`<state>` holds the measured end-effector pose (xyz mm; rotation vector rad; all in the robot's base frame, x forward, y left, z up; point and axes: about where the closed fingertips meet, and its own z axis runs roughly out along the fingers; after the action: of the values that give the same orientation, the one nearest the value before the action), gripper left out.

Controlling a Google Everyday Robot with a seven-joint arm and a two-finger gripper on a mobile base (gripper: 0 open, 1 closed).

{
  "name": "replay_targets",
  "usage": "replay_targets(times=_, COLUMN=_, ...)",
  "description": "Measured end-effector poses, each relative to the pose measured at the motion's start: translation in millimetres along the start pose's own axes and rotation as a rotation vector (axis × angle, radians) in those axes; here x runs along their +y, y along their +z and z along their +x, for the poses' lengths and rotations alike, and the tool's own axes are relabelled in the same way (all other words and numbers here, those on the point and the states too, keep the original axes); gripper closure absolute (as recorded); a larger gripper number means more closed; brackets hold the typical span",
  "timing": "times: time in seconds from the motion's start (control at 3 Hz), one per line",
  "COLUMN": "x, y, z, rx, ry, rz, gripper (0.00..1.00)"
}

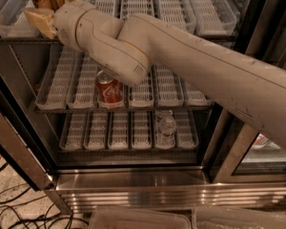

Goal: Pick orange can from top shelf of fridge

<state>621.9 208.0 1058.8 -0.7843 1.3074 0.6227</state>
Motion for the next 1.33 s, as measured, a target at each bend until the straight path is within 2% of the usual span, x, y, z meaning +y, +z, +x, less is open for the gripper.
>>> replay_targets(times=0.67, x=-0.3, y=-0.1, z=-0.3, rx=0.0, ry=0.0, rz=0.0, gripper=0.92)
replay_targets(times=1.0, x=-2.2, y=-1.3, z=-1.9, rx=0.0, ry=0.0, rz=0.0, gripper=1.0)
replay_targets(times=1.33, x=-9.2, y=-16.4, z=-23.0, rx=-0.046, ry=-0.033, rz=0.016, gripper=1.0)
